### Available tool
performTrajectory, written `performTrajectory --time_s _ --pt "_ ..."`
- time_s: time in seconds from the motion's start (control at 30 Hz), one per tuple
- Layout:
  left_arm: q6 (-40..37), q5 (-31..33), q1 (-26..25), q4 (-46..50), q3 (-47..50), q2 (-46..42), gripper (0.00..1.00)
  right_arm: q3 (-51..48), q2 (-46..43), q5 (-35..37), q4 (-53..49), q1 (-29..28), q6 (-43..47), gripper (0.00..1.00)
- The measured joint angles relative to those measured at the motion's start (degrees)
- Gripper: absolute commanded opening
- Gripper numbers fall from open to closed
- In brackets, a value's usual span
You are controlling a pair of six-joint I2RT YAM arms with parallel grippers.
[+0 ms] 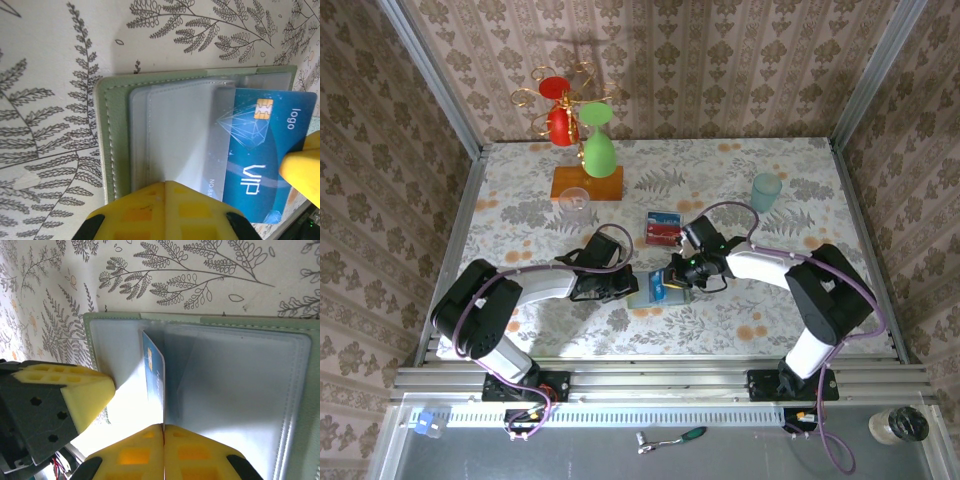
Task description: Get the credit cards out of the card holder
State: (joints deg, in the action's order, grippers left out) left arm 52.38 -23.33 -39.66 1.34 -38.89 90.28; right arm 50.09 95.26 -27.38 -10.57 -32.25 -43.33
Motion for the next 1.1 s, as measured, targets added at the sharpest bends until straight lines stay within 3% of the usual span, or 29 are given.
performTrajectory --time_s 0.6,1.1 --pt "-1.2 0.0 0.4 1.9 -1.4 0.1 0.0 3.8 -3.9 4.8 -10.4 0.2 6.7 0.02" --pt "-2.2 0.9 1.6 3.4 -1.4 -4.5 0.0 18.5 -3.9 13.0 -28.2 -0.2 35.1 0.0"
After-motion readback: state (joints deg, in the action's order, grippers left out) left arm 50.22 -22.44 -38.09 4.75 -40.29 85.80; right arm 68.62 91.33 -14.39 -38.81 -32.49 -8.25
